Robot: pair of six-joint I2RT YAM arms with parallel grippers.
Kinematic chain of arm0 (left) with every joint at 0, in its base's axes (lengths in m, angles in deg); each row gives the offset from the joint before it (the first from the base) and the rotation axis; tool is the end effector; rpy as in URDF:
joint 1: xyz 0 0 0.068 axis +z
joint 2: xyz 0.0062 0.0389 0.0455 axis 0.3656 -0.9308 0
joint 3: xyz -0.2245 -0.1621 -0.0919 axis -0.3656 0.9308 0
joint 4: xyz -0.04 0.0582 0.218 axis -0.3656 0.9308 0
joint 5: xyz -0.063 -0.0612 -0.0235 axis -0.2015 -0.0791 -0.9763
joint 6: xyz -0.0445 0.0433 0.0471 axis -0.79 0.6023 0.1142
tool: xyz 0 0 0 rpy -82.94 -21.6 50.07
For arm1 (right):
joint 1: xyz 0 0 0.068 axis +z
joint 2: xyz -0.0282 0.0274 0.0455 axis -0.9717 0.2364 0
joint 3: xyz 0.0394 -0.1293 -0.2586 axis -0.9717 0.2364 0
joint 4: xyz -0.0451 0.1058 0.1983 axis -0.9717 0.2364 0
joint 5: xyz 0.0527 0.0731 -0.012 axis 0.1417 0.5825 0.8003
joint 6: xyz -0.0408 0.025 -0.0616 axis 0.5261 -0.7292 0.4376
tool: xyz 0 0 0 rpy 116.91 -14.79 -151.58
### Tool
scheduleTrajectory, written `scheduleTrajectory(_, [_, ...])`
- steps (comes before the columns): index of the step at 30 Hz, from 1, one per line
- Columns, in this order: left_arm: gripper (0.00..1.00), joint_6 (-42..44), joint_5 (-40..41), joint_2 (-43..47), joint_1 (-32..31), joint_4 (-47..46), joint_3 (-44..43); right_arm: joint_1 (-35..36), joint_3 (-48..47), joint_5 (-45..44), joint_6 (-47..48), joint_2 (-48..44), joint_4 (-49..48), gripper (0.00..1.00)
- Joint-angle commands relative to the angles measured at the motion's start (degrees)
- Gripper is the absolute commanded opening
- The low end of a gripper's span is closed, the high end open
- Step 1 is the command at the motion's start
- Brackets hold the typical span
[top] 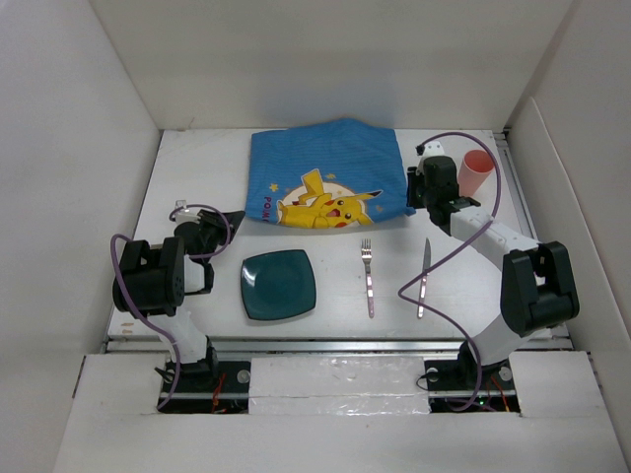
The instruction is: Set the dinner table for one person
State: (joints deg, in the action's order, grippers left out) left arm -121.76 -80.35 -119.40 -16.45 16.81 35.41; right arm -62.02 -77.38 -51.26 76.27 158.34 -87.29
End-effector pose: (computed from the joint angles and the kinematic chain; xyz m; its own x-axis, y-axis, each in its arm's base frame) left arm 0.3151 0.0022 0.1921 -0.2965 -0.8625 -0.4100 0.0641 0.4104 -0.9097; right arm 0.3546 0.0806 0.2658 -0.4979 -0.0715 -0.8643 -0.0996 0.9947 -0.0250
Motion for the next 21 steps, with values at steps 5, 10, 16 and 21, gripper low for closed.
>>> scheduleTrajectory(5, [0.4,-1.3,2.2,12.1,-0.7,-21.8,9.8,-0.2,4.5,-1.3,-6.2,-6.5,5.1,0.35])
scheduleTrajectory(10, [0.51,7.5,15.3,30.8,-3.4,10.1,6.7,-0.7,6.4,3.3,-8.7,-11.4,3.9,0.28])
scheduleTrajectory(16, [0.49,13.3,22.9,33.9,-7.8,30.2,-1.2,-0.2,6.0,4.4,-13.7,-5.7,2.0,0.07])
scheduleTrajectory(21, [0.43,11.0,18.7,33.9,-9.7,32.5,-1.8,-0.2,7.3,3.0,-20.5,-0.8,-1.9,0.22])
